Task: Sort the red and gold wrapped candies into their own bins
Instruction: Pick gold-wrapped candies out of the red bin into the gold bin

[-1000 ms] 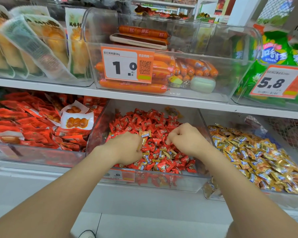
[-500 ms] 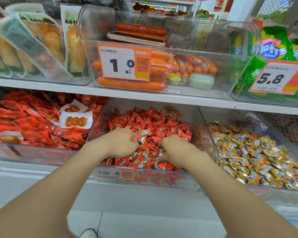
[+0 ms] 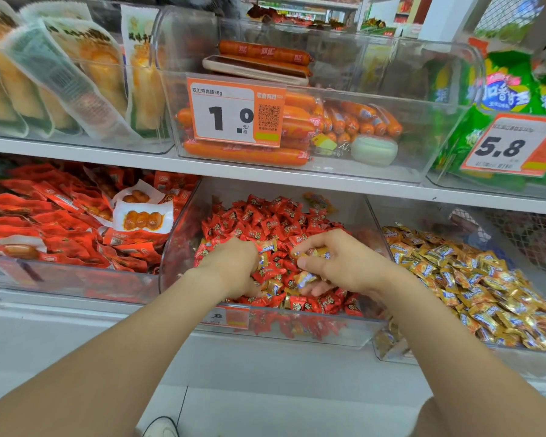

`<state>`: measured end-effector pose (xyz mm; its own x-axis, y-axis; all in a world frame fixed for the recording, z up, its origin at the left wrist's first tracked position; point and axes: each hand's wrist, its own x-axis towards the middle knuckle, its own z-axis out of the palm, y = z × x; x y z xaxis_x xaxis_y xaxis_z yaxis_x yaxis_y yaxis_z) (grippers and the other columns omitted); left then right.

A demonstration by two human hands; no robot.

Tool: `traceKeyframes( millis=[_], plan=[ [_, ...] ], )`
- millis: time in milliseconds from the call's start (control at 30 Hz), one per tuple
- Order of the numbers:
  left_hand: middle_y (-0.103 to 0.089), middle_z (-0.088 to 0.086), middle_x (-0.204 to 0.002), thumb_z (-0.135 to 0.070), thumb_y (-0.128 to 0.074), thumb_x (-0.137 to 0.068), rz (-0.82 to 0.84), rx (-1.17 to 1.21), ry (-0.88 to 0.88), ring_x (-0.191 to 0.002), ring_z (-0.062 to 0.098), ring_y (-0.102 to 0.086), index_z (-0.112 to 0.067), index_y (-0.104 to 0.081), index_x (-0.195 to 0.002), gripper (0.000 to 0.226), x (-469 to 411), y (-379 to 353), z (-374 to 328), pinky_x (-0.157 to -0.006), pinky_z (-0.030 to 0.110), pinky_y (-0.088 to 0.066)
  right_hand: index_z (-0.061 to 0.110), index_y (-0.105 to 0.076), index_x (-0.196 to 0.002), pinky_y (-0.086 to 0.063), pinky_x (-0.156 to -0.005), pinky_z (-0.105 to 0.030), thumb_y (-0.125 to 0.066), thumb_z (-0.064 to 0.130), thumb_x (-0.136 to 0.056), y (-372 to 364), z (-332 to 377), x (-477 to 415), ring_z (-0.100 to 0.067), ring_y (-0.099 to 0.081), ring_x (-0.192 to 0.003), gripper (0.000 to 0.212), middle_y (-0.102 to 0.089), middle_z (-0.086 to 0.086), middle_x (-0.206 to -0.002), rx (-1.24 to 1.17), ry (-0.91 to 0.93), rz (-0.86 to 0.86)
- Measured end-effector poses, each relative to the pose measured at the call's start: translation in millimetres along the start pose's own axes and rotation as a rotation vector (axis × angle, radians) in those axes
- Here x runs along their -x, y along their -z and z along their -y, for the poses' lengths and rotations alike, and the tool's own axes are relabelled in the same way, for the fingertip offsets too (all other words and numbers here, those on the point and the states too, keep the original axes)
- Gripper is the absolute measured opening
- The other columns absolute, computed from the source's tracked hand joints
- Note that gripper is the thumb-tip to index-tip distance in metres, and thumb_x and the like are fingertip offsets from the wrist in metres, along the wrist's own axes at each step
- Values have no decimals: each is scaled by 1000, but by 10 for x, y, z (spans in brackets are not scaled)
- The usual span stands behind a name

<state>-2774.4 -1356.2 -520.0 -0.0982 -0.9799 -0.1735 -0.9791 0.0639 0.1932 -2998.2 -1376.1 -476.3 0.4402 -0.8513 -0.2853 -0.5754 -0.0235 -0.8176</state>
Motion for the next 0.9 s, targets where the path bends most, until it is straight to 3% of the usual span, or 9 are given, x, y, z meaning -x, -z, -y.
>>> traceKeyframes(
  millis=[67,233,333,433,533,633,733,833,900],
  plan=[
    [-48,5,-62,-32,-86,-81,41,24,-31,-60,28,-43,-13,-44,-63,49,-3,-33,15,-56,33,-38,14,-67,-124,-58,-60,-24,-64,11,-105,-27,24,15,-24,-79,-76,20,-64,-12,-120,-106,-2,-33],
    [-53,5,-75,-38,-59,-103,72,84,-71,-66,22,-46,-11,-49,-80,37,73,75,57,-56,33,-32,5,-69,-119,-52,-56,-24,-59,2,-104,-57,-21,-64,-21,-72,-74,18,-65,-19,-103,-389,-177,41],
    [-61,5,-83,-37,-50,-104,67,181,-56,-77,24,-56,-14,-56,-89,28,156,177,75,-62,35,-40,2,-62,-128,-52,-54,-25,-50,-2,-103,-64,-16,-149,-25,-68,-75,27,-62,-23,-104,-638,-312,75],
    [-64,6,-89,-39,-48,-102,50,260,2,-87,29,-61,-13,-49,-86,31,200,228,92,-76,41,-49,7,-54,-136,-52,-51,-26,-41,-2,-103,-72,5,-198,-25,-64,-70,37,-65,-26,-103,-884,-370,119],
    [-58,8,-74,-47,-40,-106,-8,232,31,-70,24,-55,-11,-49,-78,47,191,233,105,-67,36,-44,11,-56,-128,-51,-54,-28,-46,-1,-93,-80,38,-203,-26,-61,-69,39,-66,-25,-98,-1047,-363,146],
    [-46,10,-59,-35,-34,-110,-22,233,32,-56,25,-41,-9,-42,-66,52,153,231,107,-56,32,-36,10,-62,-123,-46,-55,-28,-55,5,-84,-95,56,-212,-24,-57,-67,40,-63,-18,-91,-1100,-359,118],
    [-39,11,-60,-20,-45,-101,-61,282,54,-59,25,-30,-10,-38,-60,43,105,228,118,-56,35,-31,12,-63,-117,-40,-50,-25,-58,14,-90,-114,74,-215,-21,-53,-61,27,-58,-13,-87,-1087,-364,85],
    [-44,11,-55,-21,-50,-100,-78,343,83,-50,24,-36,-9,-42,-61,42,79,209,128,-55,39,-44,16,-63,-99,-32,-42,-19,-61,27,-98,-144,83,-218,-16,-47,-56,12,-54,-5,-74,-981,-382,53],
    [-63,14,-56,-23,-54,-100,-82,435,97,-42,24,-58,-8,-47,-65,39,74,236,125,-55,34,-55,17,-61,-89,-34,-38,-17,-66,33,-100,-187,89,-237,-14,-52,-53,20,-51,-2,-68,-868,-367,-21]
  ],
)
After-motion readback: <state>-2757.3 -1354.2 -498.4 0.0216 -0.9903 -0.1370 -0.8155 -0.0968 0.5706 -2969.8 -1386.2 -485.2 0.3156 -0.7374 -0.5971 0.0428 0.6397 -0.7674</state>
